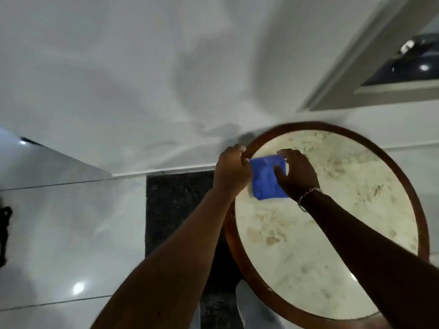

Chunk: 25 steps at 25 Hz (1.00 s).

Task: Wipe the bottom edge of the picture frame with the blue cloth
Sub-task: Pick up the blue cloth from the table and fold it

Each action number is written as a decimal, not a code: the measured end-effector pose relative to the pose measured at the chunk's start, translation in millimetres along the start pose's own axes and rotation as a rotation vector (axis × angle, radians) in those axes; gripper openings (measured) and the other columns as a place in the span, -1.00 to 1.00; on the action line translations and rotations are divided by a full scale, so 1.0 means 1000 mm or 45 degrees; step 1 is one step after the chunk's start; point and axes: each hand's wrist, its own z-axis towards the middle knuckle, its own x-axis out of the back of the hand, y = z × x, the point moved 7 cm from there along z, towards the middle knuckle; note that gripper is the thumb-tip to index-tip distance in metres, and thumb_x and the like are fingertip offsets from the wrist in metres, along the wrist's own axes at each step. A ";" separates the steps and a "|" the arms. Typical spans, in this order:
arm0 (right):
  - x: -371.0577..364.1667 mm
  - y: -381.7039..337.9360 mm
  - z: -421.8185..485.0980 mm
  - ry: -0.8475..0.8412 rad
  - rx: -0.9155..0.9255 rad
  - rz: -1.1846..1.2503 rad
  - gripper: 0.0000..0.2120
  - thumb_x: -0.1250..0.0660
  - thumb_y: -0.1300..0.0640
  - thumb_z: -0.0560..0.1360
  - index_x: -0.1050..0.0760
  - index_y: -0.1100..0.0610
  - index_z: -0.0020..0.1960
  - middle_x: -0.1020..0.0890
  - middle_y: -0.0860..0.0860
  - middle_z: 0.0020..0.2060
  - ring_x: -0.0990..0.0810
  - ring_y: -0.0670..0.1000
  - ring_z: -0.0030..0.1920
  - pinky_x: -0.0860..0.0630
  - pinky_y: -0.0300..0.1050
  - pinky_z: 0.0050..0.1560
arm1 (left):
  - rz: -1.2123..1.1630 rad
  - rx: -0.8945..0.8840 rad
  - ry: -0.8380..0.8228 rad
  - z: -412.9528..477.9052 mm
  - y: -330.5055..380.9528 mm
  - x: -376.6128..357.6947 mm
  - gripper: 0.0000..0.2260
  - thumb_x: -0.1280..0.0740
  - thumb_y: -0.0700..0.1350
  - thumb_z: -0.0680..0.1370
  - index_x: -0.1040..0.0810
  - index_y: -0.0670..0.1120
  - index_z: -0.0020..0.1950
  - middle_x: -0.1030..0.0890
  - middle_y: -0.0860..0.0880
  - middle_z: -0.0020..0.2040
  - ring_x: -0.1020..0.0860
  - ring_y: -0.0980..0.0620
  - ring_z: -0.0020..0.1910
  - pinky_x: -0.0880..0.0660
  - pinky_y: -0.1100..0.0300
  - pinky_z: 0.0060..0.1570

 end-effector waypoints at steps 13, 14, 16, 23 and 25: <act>-0.051 0.044 0.018 -0.039 -0.559 0.499 -0.25 -0.35 0.37 0.44 -0.12 0.14 0.54 -0.59 0.26 0.13 -0.59 0.26 0.09 -0.47 -0.12 -0.02 | -0.387 0.390 -0.066 0.011 -0.046 -0.082 -0.57 -0.22 -0.41 0.45 -0.51 -0.15 0.28 -0.61 -0.17 0.20 -0.59 -0.09 0.10 -0.53 0.24 -0.06; -0.042 0.033 0.018 -0.018 -0.529 0.575 -0.28 -0.33 0.39 0.45 -0.15 0.13 0.53 -0.59 0.25 0.13 -0.60 0.18 0.02 -0.49 -0.23 -0.08 | -0.420 0.354 -0.034 0.012 -0.039 -0.069 -0.61 -0.24 -0.41 0.45 -0.52 -0.14 0.24 -0.64 -0.15 0.14 -0.59 -0.04 0.03 -0.52 0.28 -0.12; -0.013 0.005 0.019 0.064 -0.418 0.695 -0.31 -0.34 0.41 0.45 -0.21 0.12 0.50 -0.58 0.22 0.15 -0.56 0.03 -0.07 -0.46 -0.48 -0.22 | -0.493 0.245 0.073 0.014 -0.020 -0.034 -0.63 -0.27 -0.41 0.45 -0.54 -0.09 0.17 -0.65 0.00 -0.02 -0.60 0.08 -0.09 -0.56 0.22 -0.14; 0.131 -0.139 0.019 0.159 0.069 1.055 -0.36 -0.33 0.48 0.46 -0.31 0.05 0.44 -0.60 0.06 -0.14 -0.61 -0.16 -0.19 -0.55 -0.41 -0.17 | -0.738 -0.083 0.121 0.031 0.096 0.121 -0.36 -0.42 -0.45 0.43 -0.36 -0.06 0.44 -0.52 0.05 0.25 -0.57 0.04 0.16 -0.60 0.25 0.02; 0.181 -0.175 0.019 0.231 0.209 1.060 -0.37 -0.33 0.46 0.46 -0.35 -0.02 0.40 -0.60 0.09 -0.10 -0.60 -0.09 -0.16 -0.58 -0.31 -0.13 | -0.823 -0.214 0.092 0.031 0.140 0.165 -0.53 -0.41 -0.47 0.43 -0.51 -0.08 0.24 -0.65 -0.01 0.13 -0.63 -0.05 0.11 -0.65 0.19 -0.01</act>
